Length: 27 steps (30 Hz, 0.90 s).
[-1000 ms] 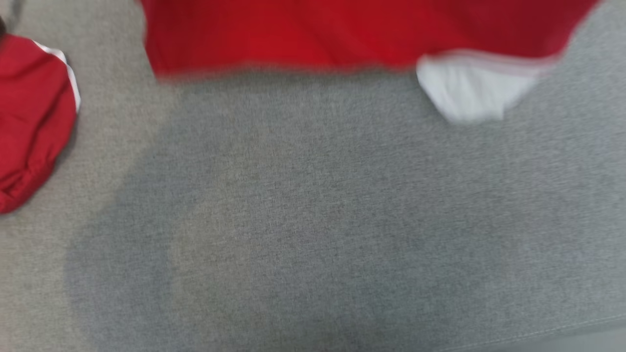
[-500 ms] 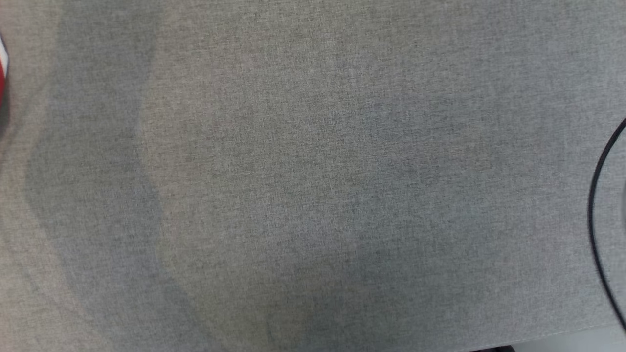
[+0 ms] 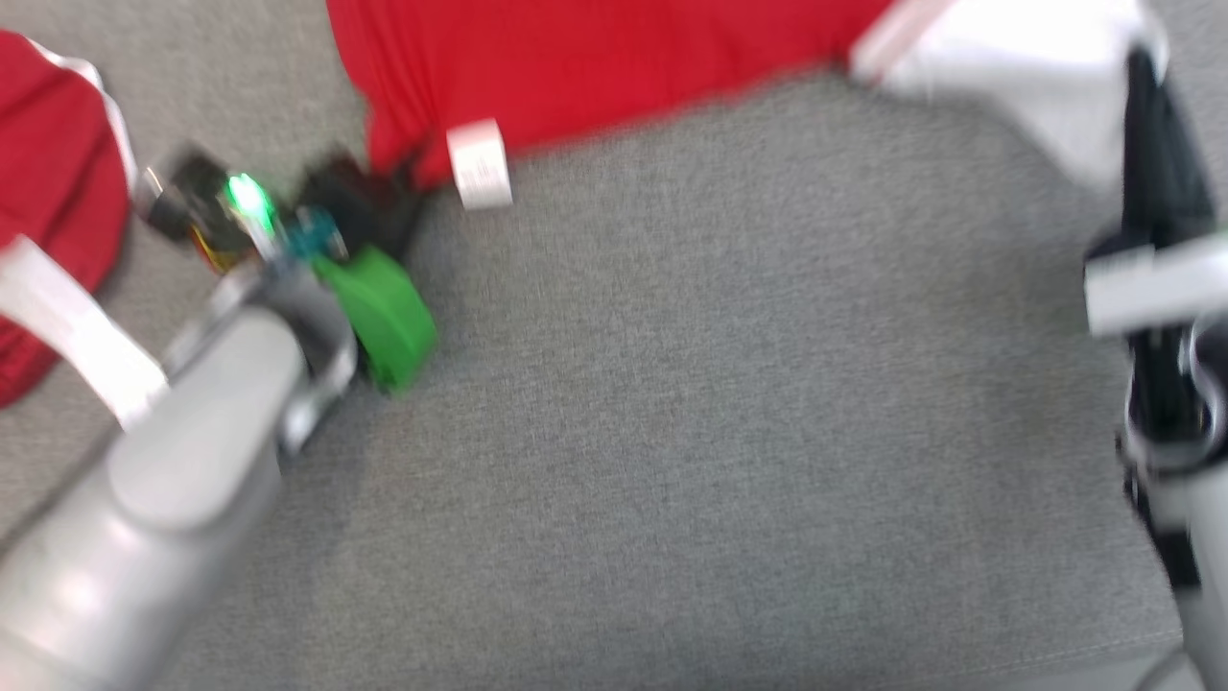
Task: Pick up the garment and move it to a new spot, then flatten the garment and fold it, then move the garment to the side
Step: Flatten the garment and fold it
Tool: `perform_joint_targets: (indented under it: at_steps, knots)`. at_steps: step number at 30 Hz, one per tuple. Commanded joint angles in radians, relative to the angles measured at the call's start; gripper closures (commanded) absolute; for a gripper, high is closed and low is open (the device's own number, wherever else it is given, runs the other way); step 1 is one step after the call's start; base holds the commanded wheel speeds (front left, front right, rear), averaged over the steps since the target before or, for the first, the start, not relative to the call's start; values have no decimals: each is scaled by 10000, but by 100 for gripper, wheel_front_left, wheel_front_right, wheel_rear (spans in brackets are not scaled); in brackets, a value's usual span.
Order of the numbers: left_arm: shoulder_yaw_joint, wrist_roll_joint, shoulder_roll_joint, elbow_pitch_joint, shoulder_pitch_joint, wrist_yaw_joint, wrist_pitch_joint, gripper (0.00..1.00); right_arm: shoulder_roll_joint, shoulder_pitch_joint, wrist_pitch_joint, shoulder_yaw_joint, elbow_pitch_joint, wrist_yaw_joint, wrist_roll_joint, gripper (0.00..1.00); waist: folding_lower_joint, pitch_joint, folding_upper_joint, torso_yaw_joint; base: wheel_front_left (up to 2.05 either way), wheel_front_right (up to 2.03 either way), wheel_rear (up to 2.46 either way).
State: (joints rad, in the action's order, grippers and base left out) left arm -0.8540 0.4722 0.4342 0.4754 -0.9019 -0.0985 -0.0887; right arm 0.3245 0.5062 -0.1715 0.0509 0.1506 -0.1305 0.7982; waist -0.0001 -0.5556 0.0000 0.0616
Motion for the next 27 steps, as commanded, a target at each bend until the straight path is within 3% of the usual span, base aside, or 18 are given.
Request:
perform_joint_targets:
  at_steps: [1, 11, 16, 19, 27]
  knots:
    - [-152, 170, 214, -522, 836, 211, 267, 100, -28, -862, 81, -157, -249, -2, 78, 100, 1, 1854, 0, -111, 0, 0, 0]
    - [-504, 1340, 1600, -5324, 6360, 2865, 1141, 100, -1008, -6325, 822, -1297, -1424, -2, -242, 100, 1, 3916, 0, -55, 0, 0, 0]
    - [-485, 1884, 1718, -6859, 8087, 4005, 1004, 100, -1494, -7892, 1445, -1782, -2282, -2, -242, 100, 1, 4020, 0, -14, 0, 0, 0]
    - [-497, 2075, 1639, -7073, 8537, 4190, 923, 100, -1570, -8140, 1871, -1960, -2436, -4, -589, 100, 1, 3883, 0, -30, 0, 0, 0]
    - [-1038, 2099, 1849, -6990, 8014, 3510, 1802, 100, -1342, -7237, 3277, -1940, -2341, -4, -1070, 100, 1, 3598, 0, -182, 0, 0, 0]
